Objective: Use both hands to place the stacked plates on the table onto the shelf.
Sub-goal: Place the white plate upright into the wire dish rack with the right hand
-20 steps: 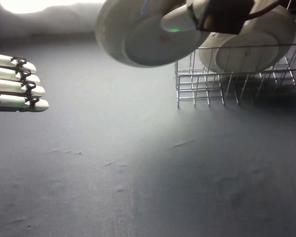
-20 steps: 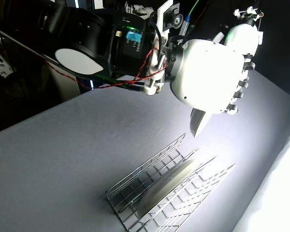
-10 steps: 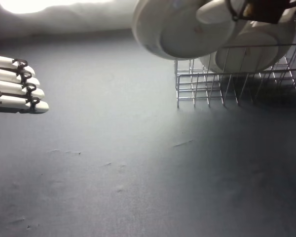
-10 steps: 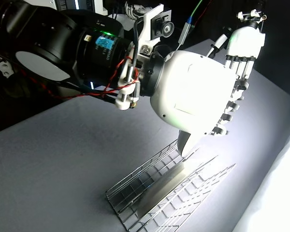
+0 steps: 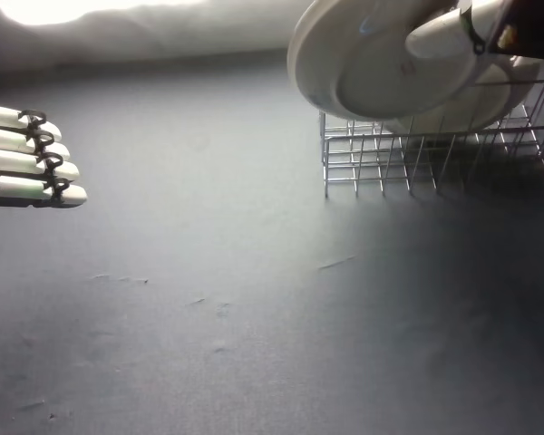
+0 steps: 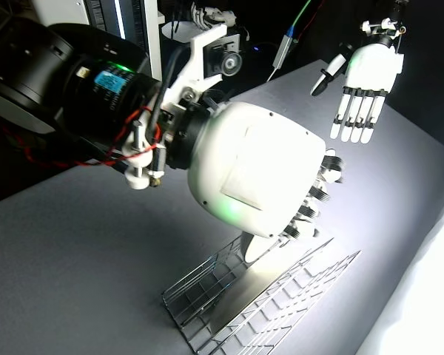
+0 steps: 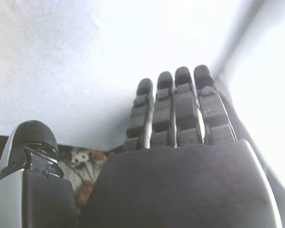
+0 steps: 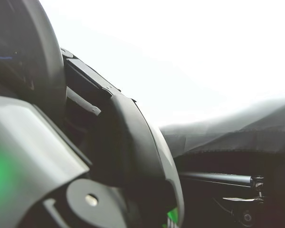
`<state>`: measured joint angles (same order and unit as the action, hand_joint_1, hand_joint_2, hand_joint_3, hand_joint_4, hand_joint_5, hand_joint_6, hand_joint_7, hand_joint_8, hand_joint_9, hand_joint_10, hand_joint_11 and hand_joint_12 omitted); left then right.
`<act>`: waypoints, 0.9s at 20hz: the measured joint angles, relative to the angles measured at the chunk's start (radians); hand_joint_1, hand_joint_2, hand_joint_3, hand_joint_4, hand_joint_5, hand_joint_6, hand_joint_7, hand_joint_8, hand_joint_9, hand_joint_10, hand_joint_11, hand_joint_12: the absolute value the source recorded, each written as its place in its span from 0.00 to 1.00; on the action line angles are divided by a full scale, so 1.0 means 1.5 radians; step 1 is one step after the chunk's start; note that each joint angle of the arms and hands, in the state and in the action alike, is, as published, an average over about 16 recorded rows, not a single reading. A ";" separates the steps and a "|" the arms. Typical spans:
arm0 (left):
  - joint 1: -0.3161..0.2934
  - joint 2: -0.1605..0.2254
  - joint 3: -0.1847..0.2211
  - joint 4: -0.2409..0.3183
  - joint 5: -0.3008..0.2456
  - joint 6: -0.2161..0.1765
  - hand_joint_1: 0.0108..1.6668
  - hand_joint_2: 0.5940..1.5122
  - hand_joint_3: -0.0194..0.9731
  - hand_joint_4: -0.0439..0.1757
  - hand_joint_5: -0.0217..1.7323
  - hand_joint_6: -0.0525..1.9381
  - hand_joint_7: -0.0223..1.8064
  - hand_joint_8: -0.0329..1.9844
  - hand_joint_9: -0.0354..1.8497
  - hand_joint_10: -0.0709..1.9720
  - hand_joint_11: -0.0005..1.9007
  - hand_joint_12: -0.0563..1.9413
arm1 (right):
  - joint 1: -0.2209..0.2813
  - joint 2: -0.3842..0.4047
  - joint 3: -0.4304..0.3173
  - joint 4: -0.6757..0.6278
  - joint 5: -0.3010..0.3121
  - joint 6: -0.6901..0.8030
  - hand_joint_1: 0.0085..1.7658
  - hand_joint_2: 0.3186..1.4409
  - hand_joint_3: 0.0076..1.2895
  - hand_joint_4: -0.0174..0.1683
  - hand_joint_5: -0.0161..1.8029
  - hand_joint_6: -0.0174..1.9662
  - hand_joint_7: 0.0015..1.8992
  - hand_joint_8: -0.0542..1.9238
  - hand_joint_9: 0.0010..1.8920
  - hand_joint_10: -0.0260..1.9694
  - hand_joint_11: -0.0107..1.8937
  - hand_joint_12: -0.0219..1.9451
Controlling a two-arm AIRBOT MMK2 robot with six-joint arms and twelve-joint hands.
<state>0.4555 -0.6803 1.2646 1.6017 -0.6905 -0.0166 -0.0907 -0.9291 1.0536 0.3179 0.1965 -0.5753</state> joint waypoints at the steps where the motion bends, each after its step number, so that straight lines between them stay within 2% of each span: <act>1: 0.001 -0.001 0.001 0.000 0.000 0.000 0.00 0.53 0.04 0.22 0.08 0.03 0.08 0.02 0.08 0.04 0.01 0.17 | -0.004 0.004 -0.002 0.000 0.001 -0.001 0.78 0.59 0.01 0.05 0.51 0.51 0.56 0.40 0.52 0.55 0.42 0.66; 7: 0.003 -0.004 0.005 -0.002 -0.001 -0.001 0.00 0.53 0.04 0.22 0.07 0.03 0.08 0.02 0.08 0.04 0.01 0.14 | -0.028 0.019 -0.008 0.000 0.012 -0.003 0.78 0.59 0.01 0.05 0.51 0.51 0.56 0.39 0.53 0.55 0.42 0.66; 18: 0.004 -0.007 0.007 -0.005 -0.003 -0.003 0.00 0.53 0.04 0.22 0.07 0.03 0.07 0.02 0.07 0.04 0.02 0.10 | -0.094 0.028 0.006 0.001 0.056 -0.006 0.78 0.59 0.01 0.05 0.51 0.51 0.55 0.41 0.52 0.57 0.41 0.68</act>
<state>0.4614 -0.6901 1.2756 1.5938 -0.6944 -0.0211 -0.2314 -0.8872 1.0621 0.3195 0.2807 -0.5842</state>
